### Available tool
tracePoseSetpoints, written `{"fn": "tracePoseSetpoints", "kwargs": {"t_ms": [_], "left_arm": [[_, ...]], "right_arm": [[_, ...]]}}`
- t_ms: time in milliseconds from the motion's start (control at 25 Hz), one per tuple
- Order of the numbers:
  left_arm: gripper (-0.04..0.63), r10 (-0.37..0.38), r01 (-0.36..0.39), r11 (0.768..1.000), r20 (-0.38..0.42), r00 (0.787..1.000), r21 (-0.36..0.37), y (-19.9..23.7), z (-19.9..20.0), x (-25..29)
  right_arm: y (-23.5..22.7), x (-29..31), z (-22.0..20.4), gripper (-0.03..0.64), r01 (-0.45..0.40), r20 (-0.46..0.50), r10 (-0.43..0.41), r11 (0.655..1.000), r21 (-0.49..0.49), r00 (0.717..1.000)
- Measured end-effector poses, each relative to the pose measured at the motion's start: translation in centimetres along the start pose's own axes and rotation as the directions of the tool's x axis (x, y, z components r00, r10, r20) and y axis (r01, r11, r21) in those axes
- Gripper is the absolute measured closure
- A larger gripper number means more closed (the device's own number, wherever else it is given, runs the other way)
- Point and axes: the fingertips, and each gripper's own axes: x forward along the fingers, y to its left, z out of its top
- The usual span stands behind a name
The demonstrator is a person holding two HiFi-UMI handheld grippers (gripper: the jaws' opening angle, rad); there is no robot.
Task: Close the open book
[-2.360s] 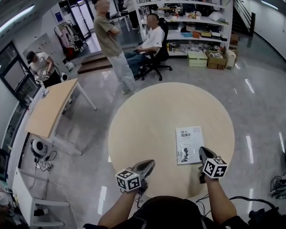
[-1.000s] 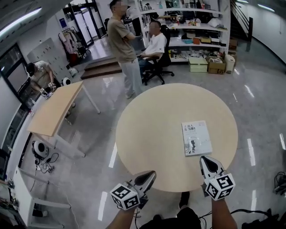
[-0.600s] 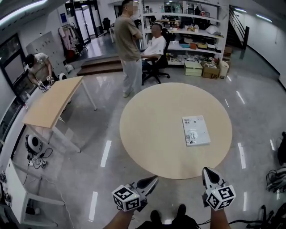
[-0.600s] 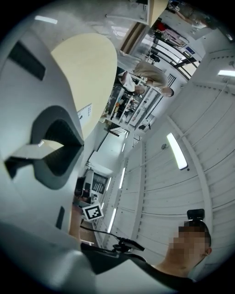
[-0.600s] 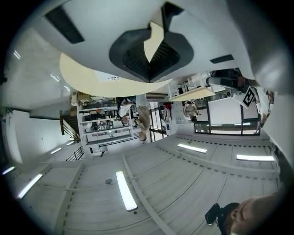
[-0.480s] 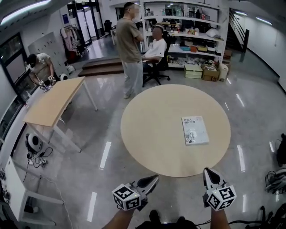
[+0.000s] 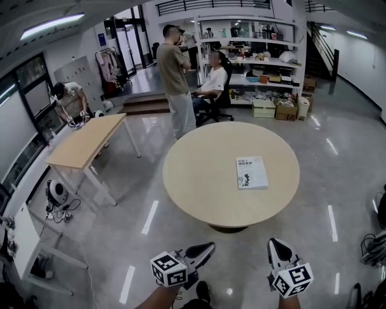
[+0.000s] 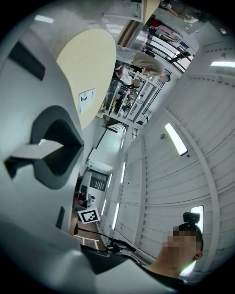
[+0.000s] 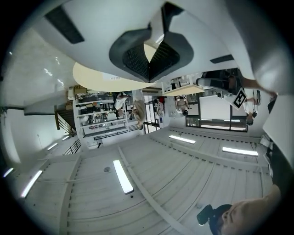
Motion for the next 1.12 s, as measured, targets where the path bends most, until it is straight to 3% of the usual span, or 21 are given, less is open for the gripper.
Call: {"fn": "tracePoseSetpoints", "kwargs": {"t_ms": [160, 360, 600, 800, 1120], "left_arm": [[0.606, 0.042, -0.042, 0.999, 0.022, 0.999, -0.006, -6.0, -2.7, -1.0], [0.606, 0.083, -0.083, 0.997, -0.009, 0.997, -0.001, -12.0, -5.0, -2.6], [0.606, 0.11, -0.11, 0.994, -0.013, 0.994, 0.01, -16.2, -6.2, -6.6], [0.606, 0.096, -0.096, 0.995, -0.01, 0.995, 0.01, -19.0, -9.1, -11.1], [0.606, 0.052, -0.053, 0.998, -0.009, 0.999, -0.025, -22.7, -14.2, -22.0]], "right_arm": [[0.6, -6.6, -1.8, 0.618, -0.054, 0.005, 0.054, 0.998, -0.01, 0.999], [0.3, -12.6, -3.3, 0.618, -0.076, -0.007, 0.076, 0.997, 0.021, 0.997], [3.5, -17.1, -3.4, 0.618, -0.1, 0.017, 0.1, 0.995, 0.004, 0.995], [8.0, -20.4, -5.0, 0.618, -0.109, 0.022, 0.109, 0.994, 0.0, 0.994], [18.1, -26.4, -9.0, 0.618, -0.04, -0.007, 0.041, 0.999, 0.013, 0.999]]}}
